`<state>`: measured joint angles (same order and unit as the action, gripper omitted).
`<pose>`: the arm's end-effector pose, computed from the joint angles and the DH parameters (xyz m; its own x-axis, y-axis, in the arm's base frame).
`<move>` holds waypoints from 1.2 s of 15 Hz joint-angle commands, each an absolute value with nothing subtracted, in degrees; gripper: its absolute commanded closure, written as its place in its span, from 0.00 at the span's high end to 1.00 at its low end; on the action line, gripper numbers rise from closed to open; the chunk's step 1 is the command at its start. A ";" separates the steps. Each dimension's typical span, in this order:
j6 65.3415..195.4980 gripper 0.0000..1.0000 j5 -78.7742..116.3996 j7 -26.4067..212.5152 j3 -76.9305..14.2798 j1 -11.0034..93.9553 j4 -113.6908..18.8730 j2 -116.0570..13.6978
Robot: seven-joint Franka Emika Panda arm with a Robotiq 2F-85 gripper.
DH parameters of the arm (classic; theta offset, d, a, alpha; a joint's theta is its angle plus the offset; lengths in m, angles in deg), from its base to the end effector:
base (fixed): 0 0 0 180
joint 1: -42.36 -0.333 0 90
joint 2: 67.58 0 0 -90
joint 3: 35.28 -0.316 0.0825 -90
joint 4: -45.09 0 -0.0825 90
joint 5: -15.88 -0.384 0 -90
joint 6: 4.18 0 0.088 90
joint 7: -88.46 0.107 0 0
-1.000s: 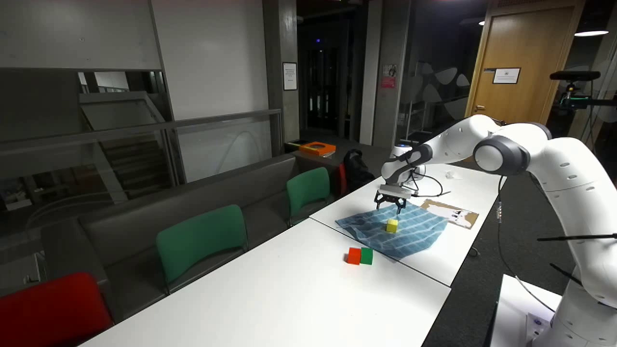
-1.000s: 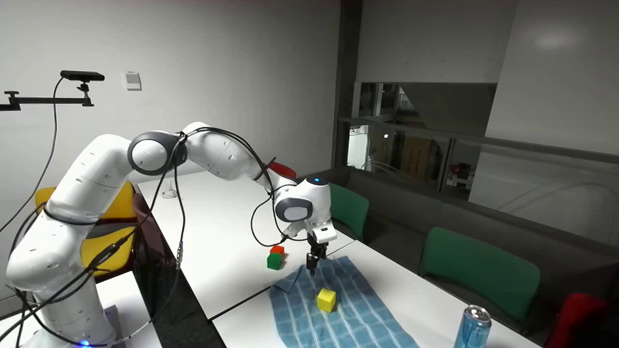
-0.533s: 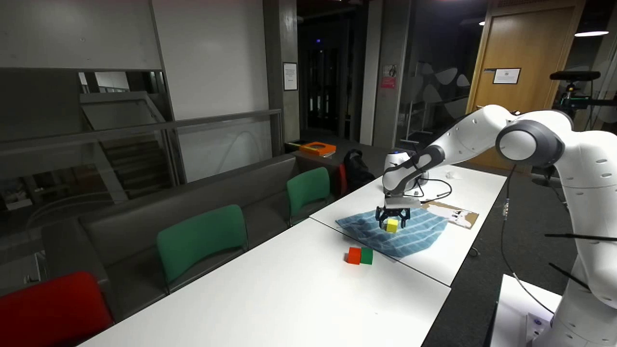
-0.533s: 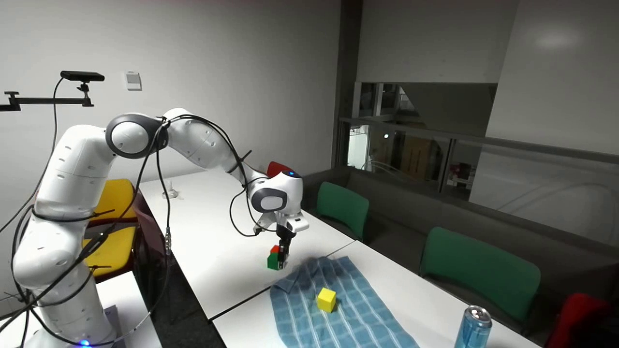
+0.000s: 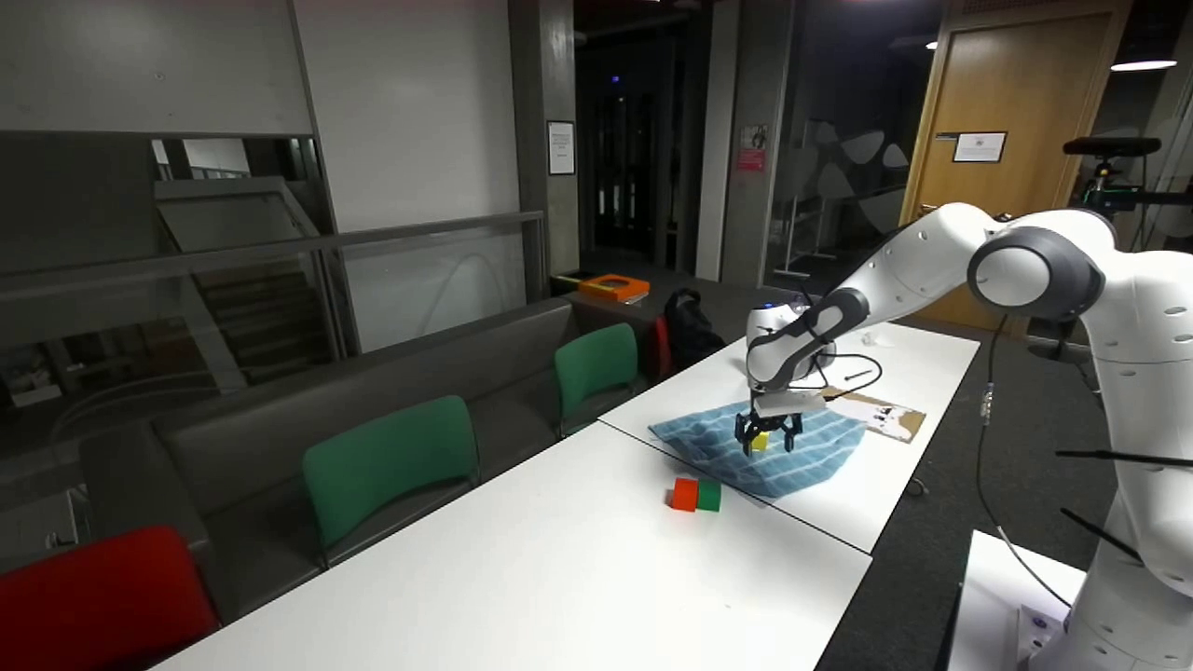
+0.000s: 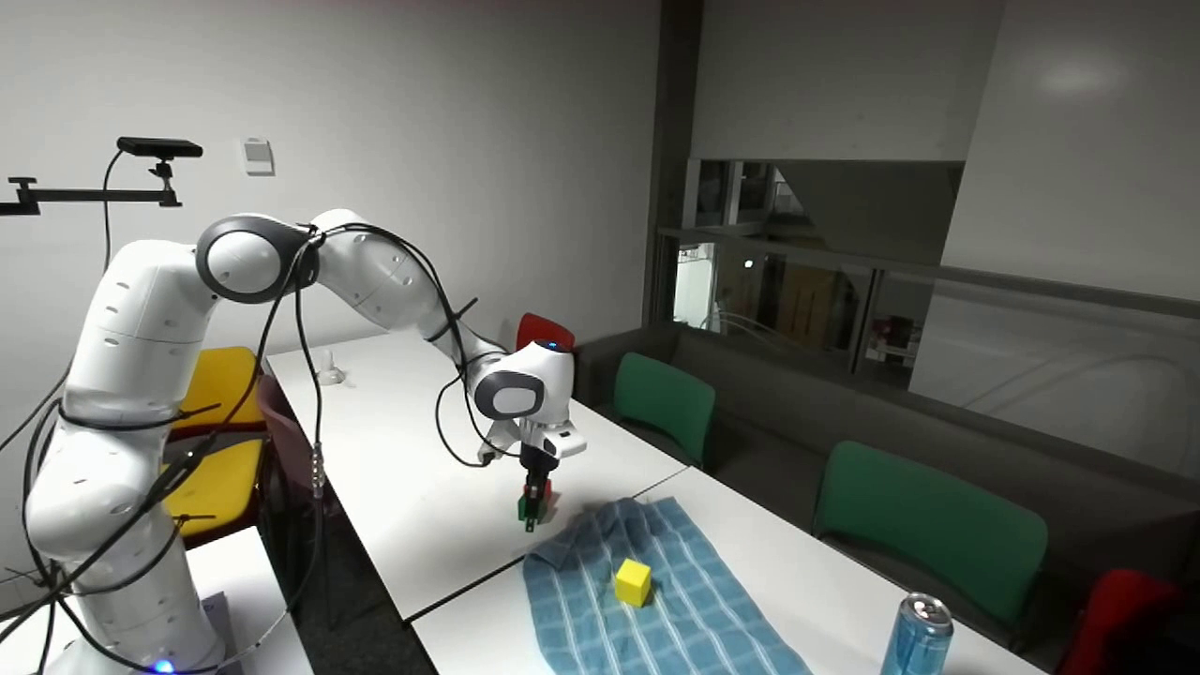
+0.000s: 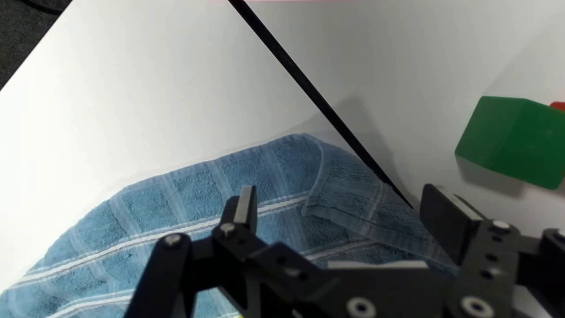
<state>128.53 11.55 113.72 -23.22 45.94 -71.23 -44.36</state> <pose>0.5670 -0.1551 0.2405 0.7228 -0.6860 -0.0833 -0.6818 -0.7276 0.0756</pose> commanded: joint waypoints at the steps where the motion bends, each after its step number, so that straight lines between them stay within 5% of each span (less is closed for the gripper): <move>1: 128.56 1.00 14.06 113.33 -23.38 45.50 -70.73 -44.00; 18: 138.84 1.00 39.66 93.93 -26.39 40.18 -70.13 -42.11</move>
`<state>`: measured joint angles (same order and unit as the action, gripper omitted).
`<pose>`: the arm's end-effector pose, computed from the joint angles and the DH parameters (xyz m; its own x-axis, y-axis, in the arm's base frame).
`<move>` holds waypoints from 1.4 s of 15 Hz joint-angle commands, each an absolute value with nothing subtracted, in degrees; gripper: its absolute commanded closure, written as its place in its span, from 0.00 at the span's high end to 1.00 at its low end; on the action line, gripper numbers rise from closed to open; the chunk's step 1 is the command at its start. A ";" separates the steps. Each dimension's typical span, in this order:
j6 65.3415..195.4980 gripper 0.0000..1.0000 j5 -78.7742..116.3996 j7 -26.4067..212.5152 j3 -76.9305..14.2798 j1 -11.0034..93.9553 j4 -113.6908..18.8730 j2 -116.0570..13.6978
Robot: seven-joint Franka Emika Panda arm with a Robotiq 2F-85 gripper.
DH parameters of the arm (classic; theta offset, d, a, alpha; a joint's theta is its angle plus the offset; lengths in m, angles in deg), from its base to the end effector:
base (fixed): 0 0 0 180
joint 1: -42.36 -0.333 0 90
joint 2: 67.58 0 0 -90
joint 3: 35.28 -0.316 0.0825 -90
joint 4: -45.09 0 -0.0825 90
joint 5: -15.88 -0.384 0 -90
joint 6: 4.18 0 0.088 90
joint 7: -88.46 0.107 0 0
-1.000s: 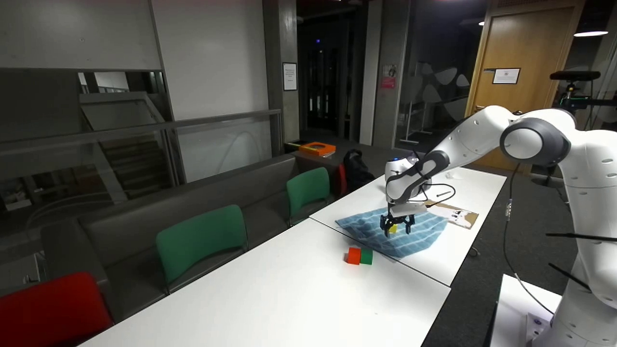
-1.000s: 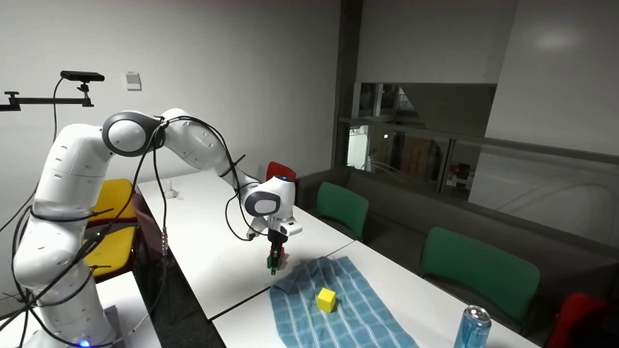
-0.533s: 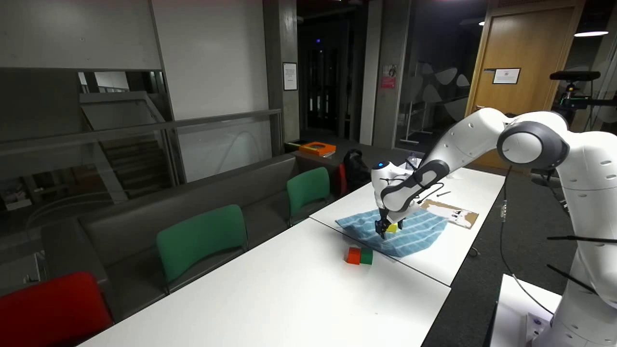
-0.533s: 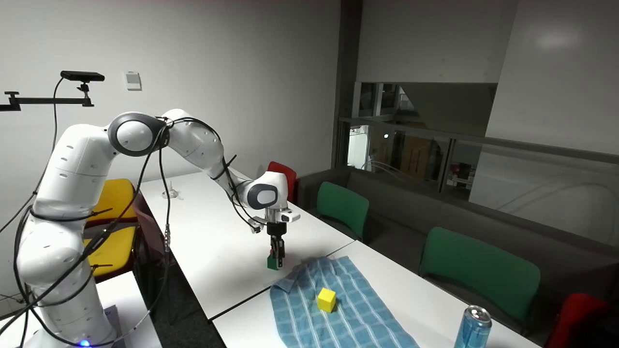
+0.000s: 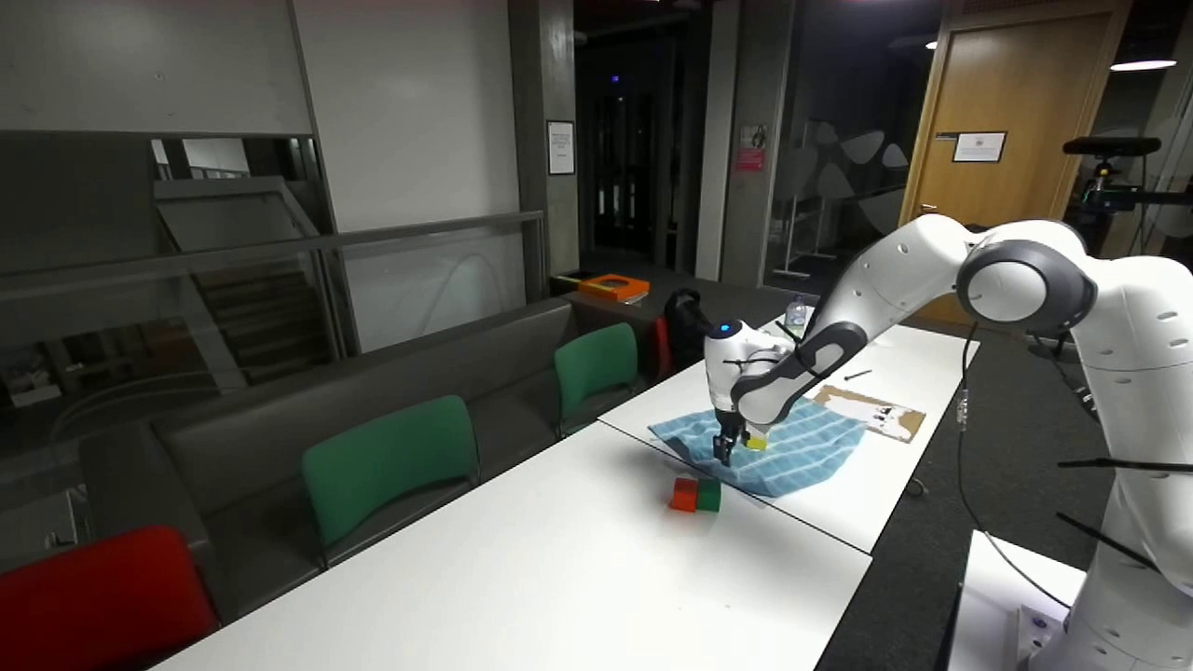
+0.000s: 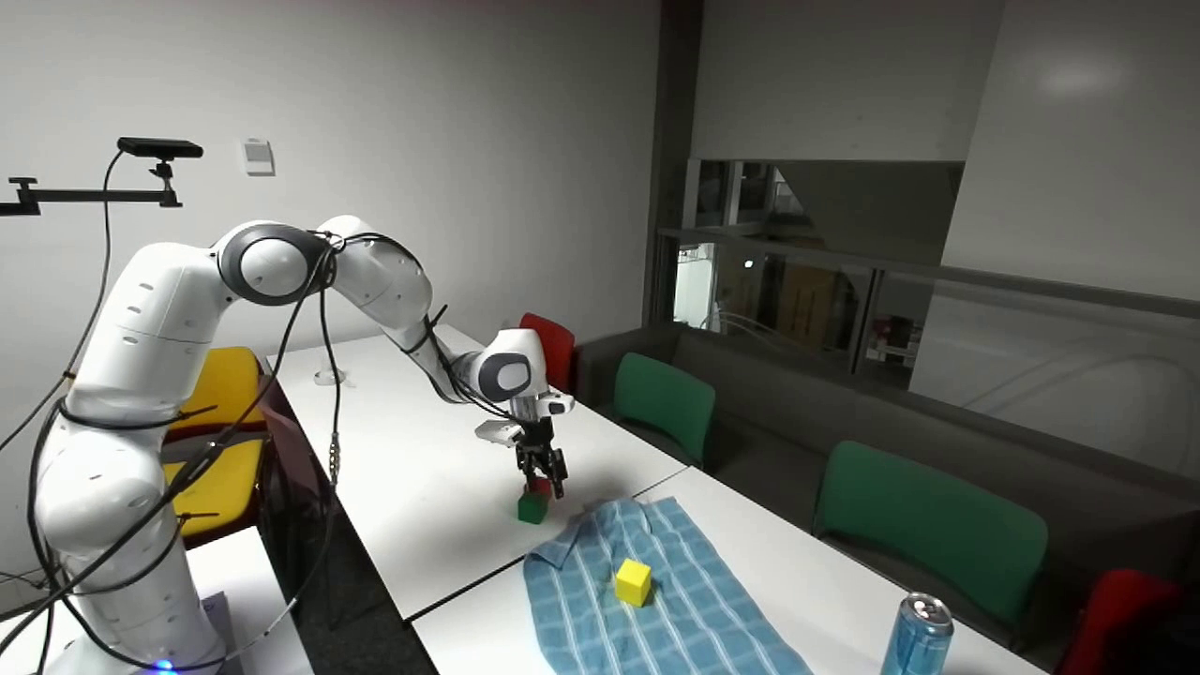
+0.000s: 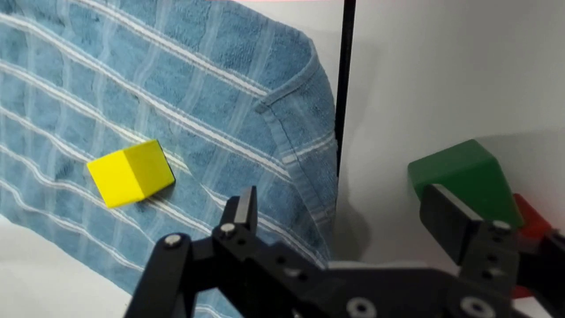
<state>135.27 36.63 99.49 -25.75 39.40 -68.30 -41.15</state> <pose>0.6096 -0.0679 0.2354 0.9999 -0.0115 0.0054 -0.0126 -0.9529 0.3029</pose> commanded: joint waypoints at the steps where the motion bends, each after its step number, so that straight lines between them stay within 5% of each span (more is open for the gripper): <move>1: 140.05 1.00 40.06 91.58 -26.69 40.40 -70.59 -42.27; 14: 146.39 1.00 20.61 51.19 -45.01 55.23 -75.62 -43.09; 21: 141.52 1.00 19.03 45.03 -43.02 56.04 -71.83 -41.45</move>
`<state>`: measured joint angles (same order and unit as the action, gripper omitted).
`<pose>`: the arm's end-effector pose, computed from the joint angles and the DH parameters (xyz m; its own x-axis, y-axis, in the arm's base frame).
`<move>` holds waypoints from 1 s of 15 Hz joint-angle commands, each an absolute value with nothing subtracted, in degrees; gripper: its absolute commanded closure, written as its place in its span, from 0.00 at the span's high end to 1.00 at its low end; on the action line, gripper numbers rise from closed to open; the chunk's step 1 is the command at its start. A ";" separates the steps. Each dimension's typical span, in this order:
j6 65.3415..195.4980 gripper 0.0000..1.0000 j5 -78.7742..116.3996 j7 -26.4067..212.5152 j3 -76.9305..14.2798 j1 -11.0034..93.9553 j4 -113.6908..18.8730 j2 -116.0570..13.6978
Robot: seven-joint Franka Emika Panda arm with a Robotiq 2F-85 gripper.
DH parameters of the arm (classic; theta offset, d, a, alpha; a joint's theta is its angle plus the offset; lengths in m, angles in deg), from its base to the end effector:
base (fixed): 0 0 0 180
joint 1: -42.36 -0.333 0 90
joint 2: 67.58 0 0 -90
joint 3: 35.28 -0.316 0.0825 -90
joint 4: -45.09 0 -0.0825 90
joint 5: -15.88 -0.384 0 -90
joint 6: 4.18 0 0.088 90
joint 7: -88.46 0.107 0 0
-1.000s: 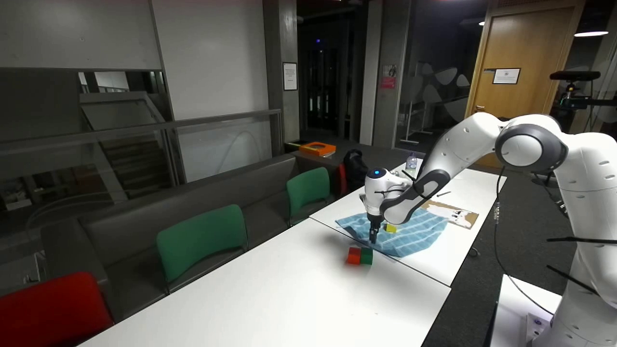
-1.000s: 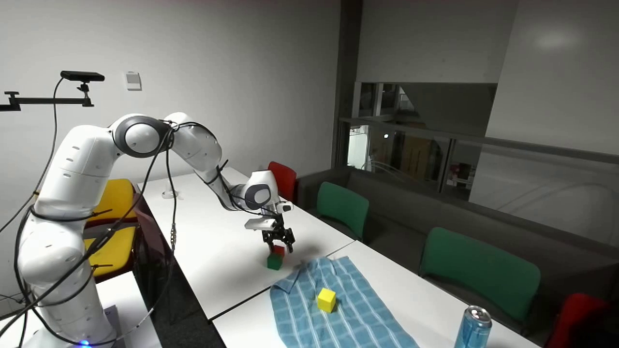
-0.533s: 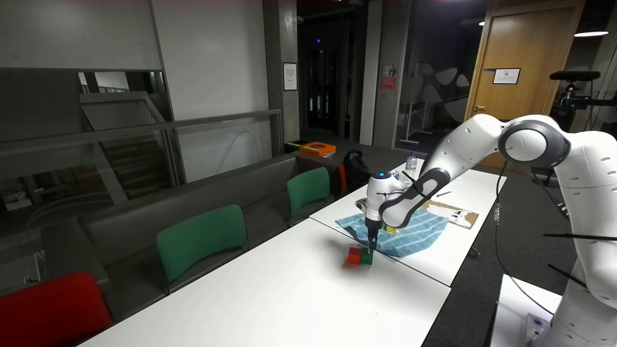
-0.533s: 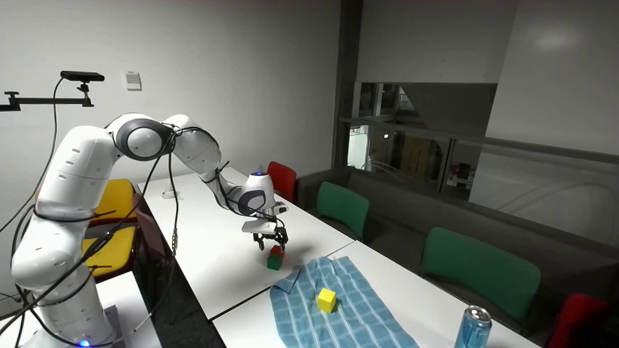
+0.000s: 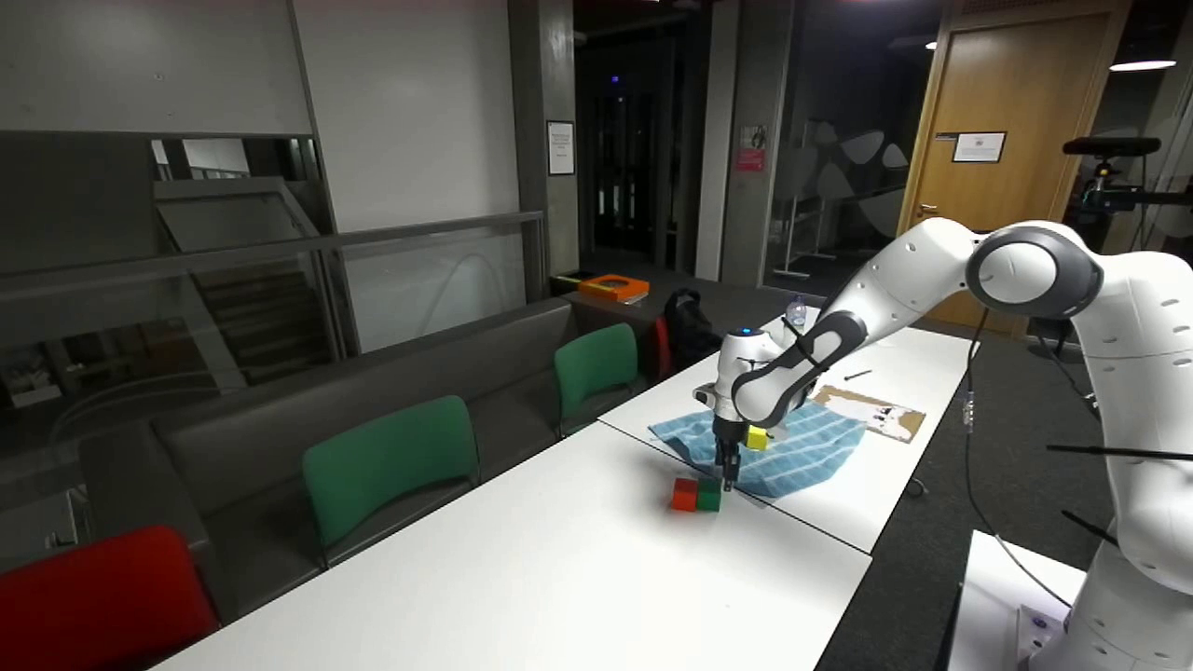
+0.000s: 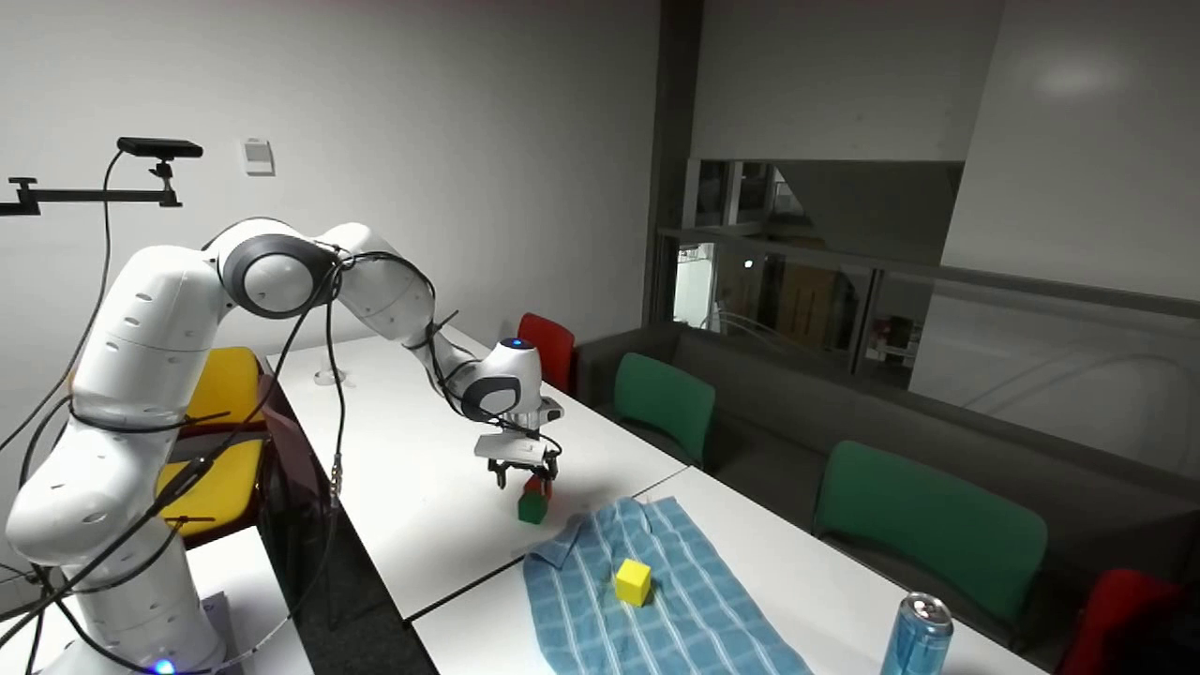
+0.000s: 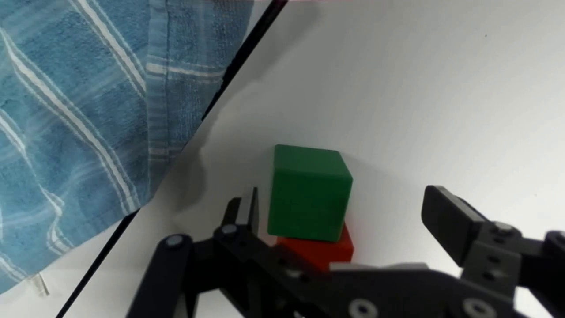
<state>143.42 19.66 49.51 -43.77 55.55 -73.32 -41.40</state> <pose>0.5952 -0.0491 0.2157 0.8028 0.5929 0.0629 0.5931 -0.8049 0.0166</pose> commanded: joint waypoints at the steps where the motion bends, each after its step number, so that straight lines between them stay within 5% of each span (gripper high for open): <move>1: 141.03 1.00 18.82 45.19 -42.76 55.92 -71.44 -41.32; 15: 140.79 1.00 17.47 49.13 -41.73 54.74 -69.95 -39.90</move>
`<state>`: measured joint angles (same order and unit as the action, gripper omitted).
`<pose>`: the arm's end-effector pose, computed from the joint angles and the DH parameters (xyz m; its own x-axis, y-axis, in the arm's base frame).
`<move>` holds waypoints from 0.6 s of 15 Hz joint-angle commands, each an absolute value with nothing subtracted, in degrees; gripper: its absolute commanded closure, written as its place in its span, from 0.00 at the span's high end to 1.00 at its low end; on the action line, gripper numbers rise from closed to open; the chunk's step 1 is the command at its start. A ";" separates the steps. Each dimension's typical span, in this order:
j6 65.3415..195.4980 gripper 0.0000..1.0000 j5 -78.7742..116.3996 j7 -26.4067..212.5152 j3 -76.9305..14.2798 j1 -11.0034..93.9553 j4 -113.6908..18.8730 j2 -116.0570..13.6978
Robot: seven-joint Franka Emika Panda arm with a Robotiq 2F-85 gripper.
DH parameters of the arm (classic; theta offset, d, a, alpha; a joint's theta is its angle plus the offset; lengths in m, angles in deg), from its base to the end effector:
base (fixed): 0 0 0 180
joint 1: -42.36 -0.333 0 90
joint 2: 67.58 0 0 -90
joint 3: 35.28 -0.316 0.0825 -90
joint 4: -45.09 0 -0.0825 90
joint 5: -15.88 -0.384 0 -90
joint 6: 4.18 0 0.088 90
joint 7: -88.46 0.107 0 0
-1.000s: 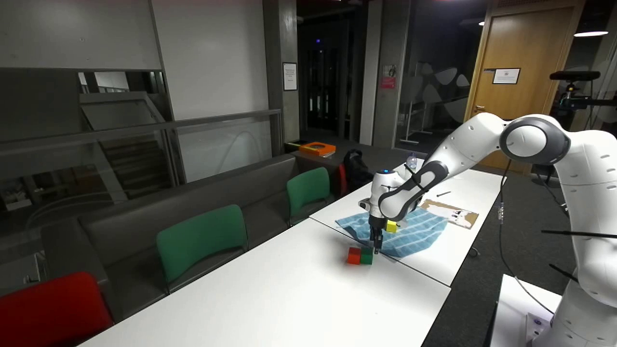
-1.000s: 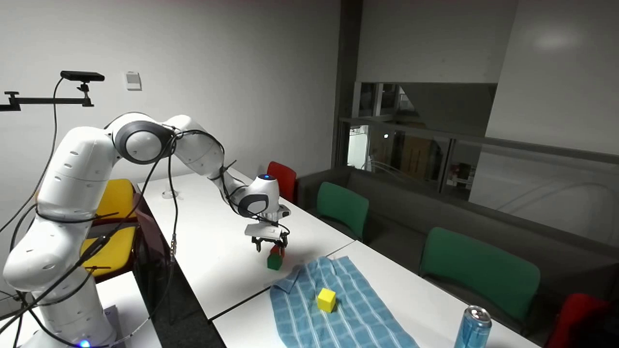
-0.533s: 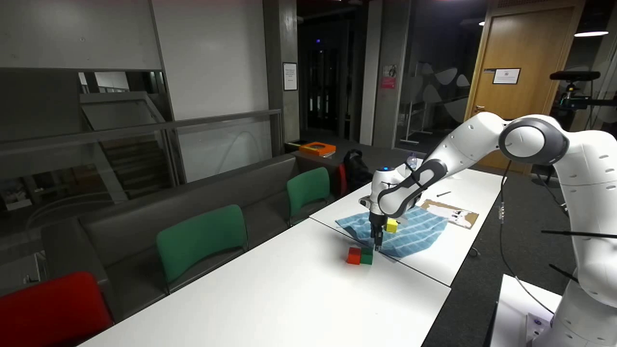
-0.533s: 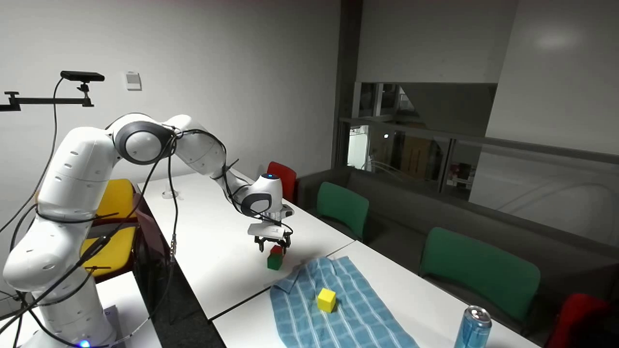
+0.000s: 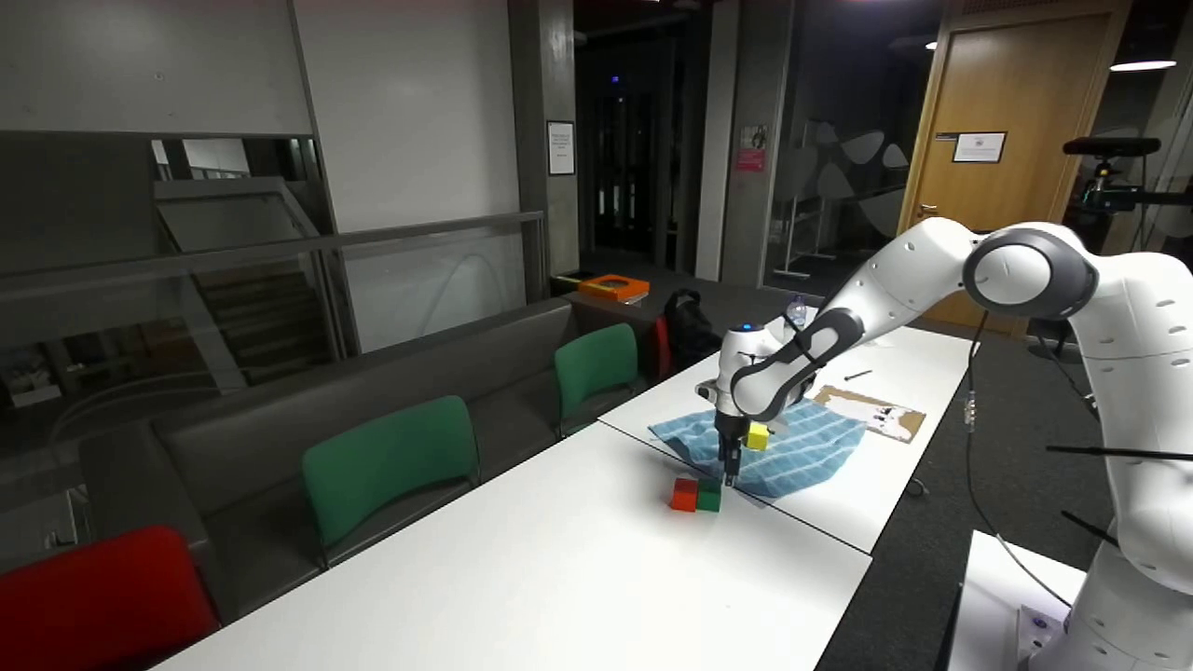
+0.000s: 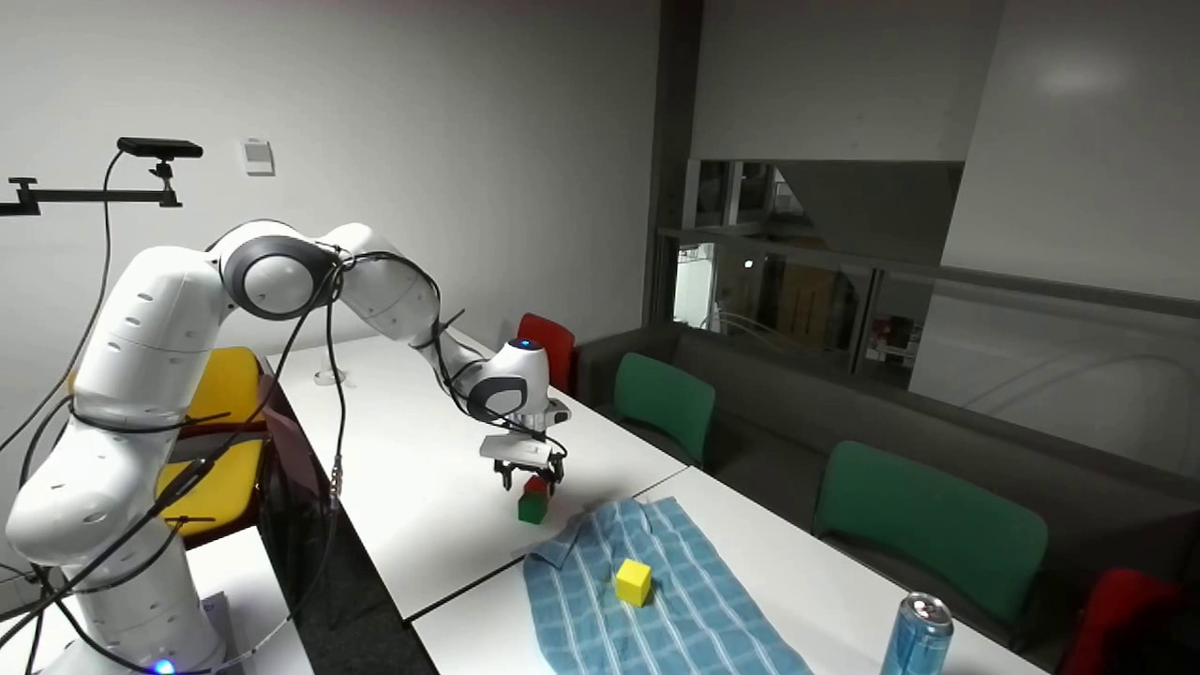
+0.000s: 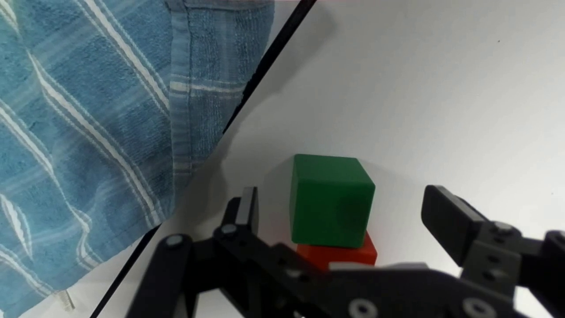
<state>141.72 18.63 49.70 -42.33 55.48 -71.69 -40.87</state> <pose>0.5998 -0.0646 0.2175 0.8266 0.5602 0.0530 0.5606 -0.8280 0.0085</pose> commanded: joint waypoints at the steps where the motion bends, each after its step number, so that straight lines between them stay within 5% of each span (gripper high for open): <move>1: 140.76 1.00 17.29 48.93 -41.96 54.73 -69.38 -39.45; 9: 138.11 1.00 18.96 53.17 -41.04 52.03 -61.81 -33.33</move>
<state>141.28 18.65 51.35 -42.29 53.72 -66.15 -35.95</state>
